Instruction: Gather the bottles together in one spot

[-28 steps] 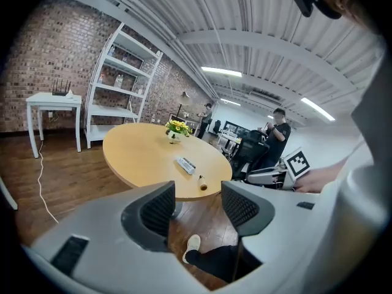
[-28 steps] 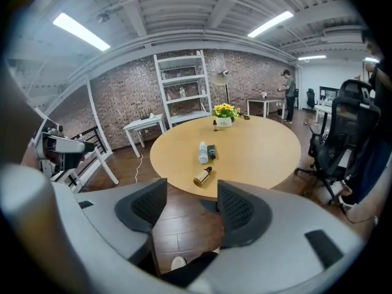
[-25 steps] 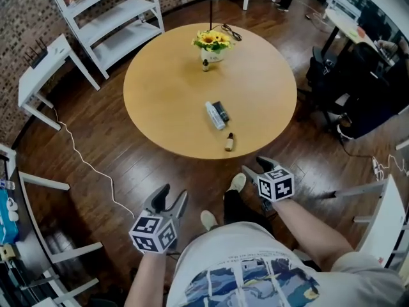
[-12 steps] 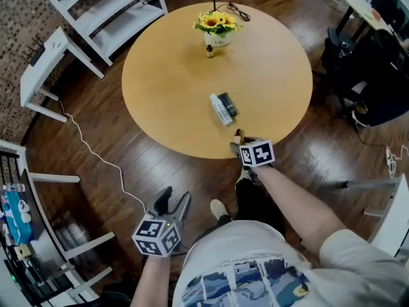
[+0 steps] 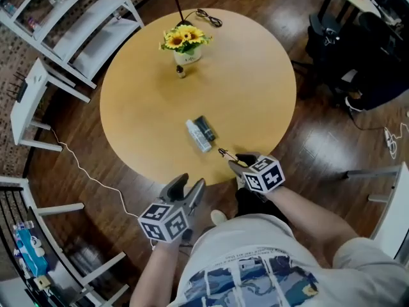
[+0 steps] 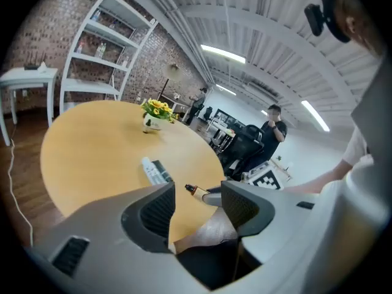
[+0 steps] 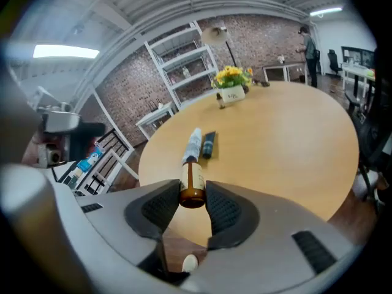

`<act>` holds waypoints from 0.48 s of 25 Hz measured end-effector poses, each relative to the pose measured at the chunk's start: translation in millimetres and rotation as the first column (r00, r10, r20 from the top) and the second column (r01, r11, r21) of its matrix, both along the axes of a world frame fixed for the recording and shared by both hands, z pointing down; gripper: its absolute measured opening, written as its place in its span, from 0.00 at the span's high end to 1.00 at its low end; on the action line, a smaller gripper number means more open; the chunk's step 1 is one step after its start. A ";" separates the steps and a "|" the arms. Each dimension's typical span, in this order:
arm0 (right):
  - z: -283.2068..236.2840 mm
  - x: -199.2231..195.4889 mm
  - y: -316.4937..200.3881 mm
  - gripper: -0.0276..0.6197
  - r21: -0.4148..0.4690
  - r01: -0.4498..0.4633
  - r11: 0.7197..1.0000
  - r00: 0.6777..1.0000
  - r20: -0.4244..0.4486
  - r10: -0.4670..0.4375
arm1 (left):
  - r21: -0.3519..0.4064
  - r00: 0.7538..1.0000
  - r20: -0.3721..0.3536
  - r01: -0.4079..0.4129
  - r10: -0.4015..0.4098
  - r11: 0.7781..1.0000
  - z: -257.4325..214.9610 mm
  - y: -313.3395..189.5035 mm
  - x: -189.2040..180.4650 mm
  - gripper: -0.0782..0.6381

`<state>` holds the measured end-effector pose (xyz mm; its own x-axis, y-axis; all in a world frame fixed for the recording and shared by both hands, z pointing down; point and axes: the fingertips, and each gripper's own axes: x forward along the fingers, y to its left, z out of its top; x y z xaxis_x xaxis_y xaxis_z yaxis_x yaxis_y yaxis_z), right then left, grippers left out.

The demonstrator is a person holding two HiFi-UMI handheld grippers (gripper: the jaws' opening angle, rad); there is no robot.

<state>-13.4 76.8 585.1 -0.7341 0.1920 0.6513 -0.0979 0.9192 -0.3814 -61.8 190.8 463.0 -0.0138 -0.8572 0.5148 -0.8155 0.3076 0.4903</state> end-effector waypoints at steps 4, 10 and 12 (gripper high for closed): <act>-73.9 3.9 -41.0 0.72 0.200 0.013 0.980 0.980 0.193 -0.052 | 0.068 0.982 -0.187 -0.007 0.019 0.998 -12.8 -86.3 -4.4 0.59; -89.9 -5.8 -104.6 0.73 0.195 -0.072 0.978 0.960 0.279 0.015 | 0.035 0.814 -0.579 0.079 -0.044 0.996 28.5 -176.6 -10.5 0.59; -103.5 -10.4 -110.5 0.73 0.220 -0.046 0.974 0.949 0.315 -0.026 | 0.046 0.728 -0.682 0.141 -0.072 0.989 29.4 -197.1 -13.6 0.60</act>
